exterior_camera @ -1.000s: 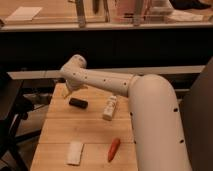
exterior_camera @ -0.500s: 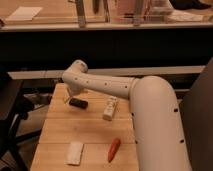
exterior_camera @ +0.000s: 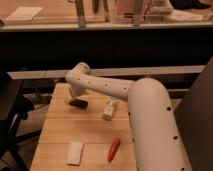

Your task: Place the eraser on the white sponge

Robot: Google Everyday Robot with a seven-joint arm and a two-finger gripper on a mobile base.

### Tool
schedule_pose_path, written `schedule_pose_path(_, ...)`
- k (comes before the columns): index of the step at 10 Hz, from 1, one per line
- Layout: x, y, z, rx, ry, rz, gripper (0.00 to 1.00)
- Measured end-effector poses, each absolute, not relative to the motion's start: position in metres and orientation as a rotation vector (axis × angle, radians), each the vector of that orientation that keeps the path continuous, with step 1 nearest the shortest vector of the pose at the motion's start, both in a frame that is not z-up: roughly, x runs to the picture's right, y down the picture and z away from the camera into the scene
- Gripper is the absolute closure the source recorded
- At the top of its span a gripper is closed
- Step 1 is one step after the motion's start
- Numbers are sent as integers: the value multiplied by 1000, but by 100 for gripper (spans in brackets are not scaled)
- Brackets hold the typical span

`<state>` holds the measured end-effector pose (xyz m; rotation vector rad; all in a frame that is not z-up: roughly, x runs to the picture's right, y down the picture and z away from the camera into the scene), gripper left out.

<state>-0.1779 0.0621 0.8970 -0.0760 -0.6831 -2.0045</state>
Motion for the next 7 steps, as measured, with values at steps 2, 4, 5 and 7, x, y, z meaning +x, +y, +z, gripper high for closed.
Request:
schedule_pose_path(2, -180, 71, 905, -80, -710, -2007, 20)
schedule_pose_path(4, -178, 73, 909, -87, -720, -2009, 20)
schedule_pose_path(5, -176, 72, 910, -90, -728, -2005, 20)
schedule_pose_path(7, -175, 71, 914, -92, -737, -1998, 20)
